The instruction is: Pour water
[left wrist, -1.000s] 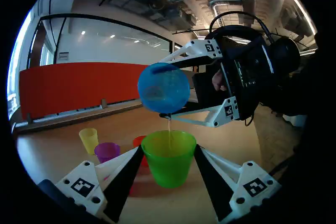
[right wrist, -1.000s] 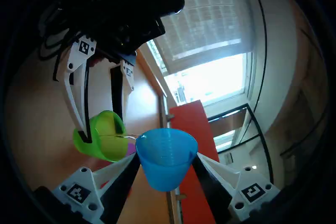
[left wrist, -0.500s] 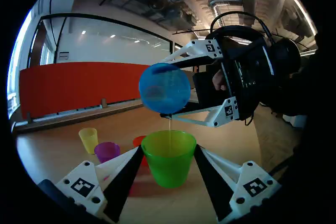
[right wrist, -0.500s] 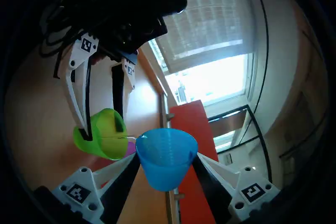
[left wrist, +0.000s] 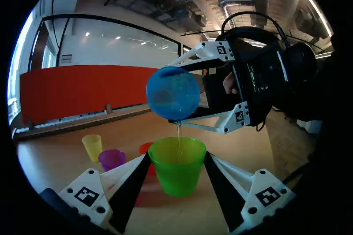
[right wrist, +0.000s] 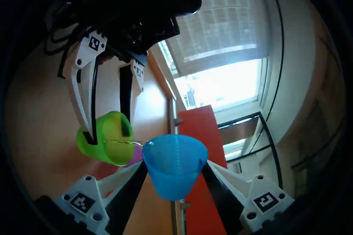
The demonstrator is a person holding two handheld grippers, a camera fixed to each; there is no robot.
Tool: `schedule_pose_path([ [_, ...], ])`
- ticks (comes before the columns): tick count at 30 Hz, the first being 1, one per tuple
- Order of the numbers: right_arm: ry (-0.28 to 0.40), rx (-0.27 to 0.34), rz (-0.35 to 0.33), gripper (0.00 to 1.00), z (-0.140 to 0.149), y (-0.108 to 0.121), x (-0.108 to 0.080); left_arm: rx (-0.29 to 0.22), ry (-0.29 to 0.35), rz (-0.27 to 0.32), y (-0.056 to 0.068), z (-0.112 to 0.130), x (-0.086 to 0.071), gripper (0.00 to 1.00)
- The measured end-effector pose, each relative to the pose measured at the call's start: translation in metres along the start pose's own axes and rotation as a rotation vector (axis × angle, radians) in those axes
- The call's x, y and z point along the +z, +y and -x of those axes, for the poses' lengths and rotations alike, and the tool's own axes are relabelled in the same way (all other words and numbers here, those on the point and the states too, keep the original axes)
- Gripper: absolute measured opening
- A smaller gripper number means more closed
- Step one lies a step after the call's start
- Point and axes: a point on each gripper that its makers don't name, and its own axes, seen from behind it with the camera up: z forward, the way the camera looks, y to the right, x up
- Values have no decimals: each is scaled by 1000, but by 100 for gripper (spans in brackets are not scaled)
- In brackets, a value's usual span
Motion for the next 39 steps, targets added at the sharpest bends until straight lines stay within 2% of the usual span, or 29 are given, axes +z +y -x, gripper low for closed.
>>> schedule_pose_path([
  [39,-12,-58,-6,88,2,0,3,5,-10,1,-1,5,2,87],
])
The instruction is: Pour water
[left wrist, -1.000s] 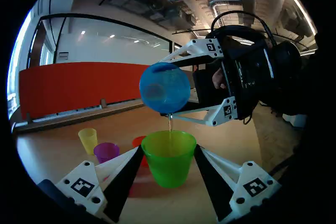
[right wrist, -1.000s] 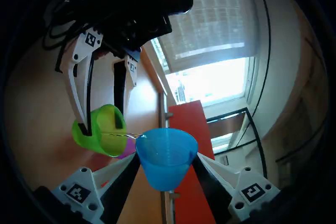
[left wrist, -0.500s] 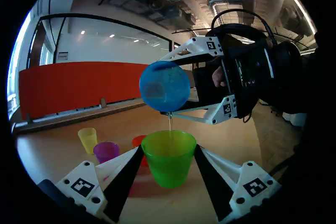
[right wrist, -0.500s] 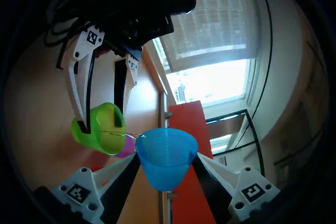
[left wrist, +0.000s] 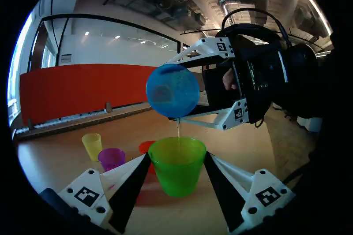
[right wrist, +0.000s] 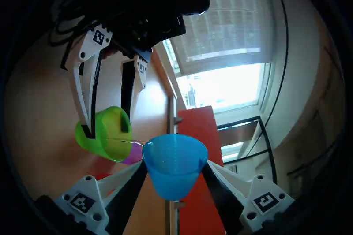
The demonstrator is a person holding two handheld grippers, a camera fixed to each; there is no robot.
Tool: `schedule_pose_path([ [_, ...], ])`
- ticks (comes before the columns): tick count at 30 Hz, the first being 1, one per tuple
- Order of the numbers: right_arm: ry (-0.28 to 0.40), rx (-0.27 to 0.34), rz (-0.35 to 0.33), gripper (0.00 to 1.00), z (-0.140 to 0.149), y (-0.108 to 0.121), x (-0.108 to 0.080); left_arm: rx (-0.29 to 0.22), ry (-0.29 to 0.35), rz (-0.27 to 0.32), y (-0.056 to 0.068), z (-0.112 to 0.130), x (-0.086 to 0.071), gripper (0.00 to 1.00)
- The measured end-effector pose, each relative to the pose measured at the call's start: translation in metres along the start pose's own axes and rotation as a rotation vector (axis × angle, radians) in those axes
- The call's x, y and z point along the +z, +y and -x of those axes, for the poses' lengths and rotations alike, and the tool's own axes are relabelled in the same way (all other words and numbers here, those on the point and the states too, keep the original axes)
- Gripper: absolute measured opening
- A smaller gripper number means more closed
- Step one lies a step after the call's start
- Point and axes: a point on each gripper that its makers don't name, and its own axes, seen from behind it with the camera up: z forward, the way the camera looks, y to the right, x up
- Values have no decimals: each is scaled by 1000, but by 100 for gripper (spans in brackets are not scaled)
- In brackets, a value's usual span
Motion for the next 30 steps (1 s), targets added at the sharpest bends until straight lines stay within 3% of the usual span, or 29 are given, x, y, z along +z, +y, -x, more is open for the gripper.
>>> schedule_pose_path([
  [30,-2,-60,0,88,2,1,2,0,-1,3,2,1,0,87],
])
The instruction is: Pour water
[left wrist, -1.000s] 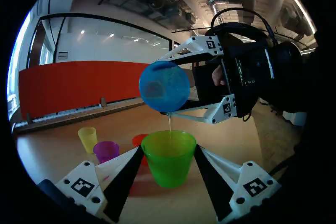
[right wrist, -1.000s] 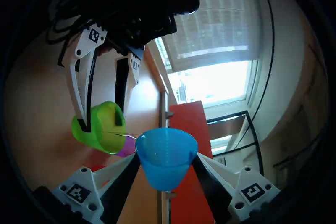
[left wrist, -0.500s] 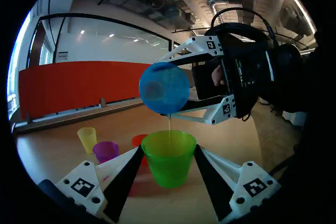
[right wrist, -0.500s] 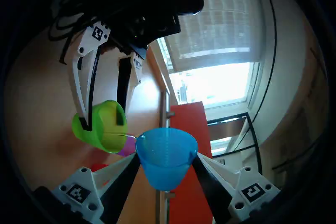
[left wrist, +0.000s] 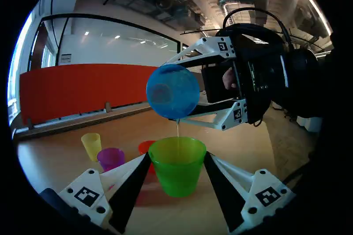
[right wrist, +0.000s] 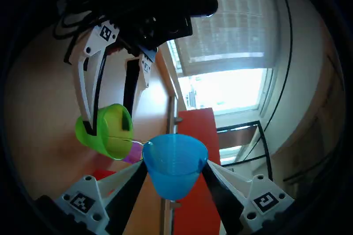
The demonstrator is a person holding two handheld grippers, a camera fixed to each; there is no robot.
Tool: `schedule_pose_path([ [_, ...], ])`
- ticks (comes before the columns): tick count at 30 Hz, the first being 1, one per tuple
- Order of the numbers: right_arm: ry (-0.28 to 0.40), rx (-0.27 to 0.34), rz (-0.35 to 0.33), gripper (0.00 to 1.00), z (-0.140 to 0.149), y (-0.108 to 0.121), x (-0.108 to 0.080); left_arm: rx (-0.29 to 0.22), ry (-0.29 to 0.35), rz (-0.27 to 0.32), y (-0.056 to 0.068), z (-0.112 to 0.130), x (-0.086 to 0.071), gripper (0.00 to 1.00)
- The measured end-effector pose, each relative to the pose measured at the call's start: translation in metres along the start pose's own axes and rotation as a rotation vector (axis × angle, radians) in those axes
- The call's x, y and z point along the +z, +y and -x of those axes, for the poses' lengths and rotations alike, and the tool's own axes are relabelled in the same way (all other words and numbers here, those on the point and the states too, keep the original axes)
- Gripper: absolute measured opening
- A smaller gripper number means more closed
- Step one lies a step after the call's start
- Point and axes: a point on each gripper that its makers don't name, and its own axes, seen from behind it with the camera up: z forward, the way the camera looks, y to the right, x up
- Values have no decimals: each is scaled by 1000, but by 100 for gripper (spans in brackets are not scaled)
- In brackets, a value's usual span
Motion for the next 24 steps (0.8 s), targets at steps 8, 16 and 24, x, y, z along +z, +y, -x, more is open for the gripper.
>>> schedule_pose_path([
  [8,0,-16,3,88,-1,0,-1,4,-2,0,0,-1,1,87],
  [16,2,-33,7,88,-5,-2,-4,3,-3,2,1,1,1,87],
  [24,1,-44,3,88,-7,-5,-5,3,-3,0,0,1,1,87],
])
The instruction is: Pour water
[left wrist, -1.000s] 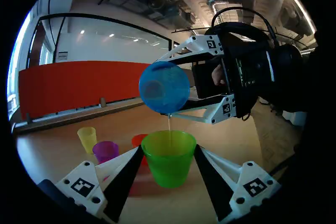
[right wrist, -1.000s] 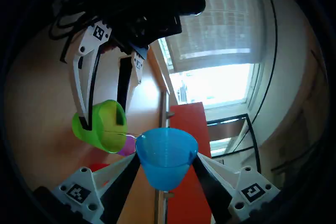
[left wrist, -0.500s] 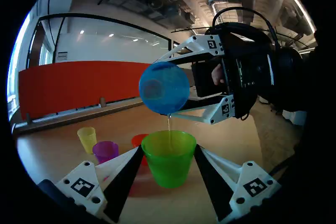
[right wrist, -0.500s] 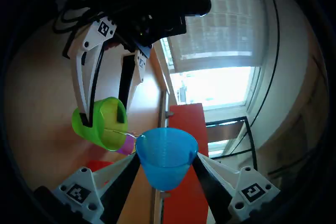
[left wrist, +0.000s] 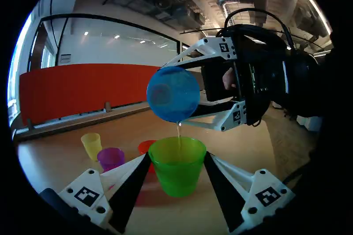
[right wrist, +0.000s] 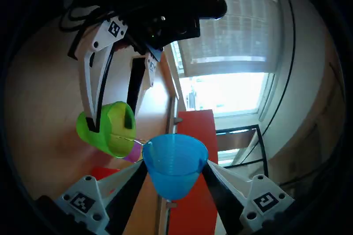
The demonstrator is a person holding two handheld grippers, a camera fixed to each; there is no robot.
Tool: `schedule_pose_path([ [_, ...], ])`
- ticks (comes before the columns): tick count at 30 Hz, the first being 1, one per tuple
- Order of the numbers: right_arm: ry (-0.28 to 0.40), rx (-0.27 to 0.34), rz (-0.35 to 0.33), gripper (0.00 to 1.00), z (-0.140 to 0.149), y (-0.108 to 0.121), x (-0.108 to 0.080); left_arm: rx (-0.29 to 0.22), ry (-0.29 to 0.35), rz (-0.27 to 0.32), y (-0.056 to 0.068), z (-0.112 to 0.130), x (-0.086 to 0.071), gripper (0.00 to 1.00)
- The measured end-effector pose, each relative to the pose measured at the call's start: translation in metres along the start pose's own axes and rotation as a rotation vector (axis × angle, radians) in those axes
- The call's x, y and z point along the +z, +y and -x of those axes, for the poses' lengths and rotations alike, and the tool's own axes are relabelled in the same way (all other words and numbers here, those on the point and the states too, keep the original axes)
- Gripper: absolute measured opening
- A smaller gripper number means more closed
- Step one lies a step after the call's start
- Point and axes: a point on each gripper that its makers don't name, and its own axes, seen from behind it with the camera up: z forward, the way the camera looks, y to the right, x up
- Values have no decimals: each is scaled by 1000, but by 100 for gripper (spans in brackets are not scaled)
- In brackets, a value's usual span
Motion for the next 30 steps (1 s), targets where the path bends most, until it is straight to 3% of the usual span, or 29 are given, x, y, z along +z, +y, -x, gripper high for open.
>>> schedule_pose_path([
  [30,-3,-50,7,88,-5,-1,-8,0,2,-1,-2,-1,0,87],
])
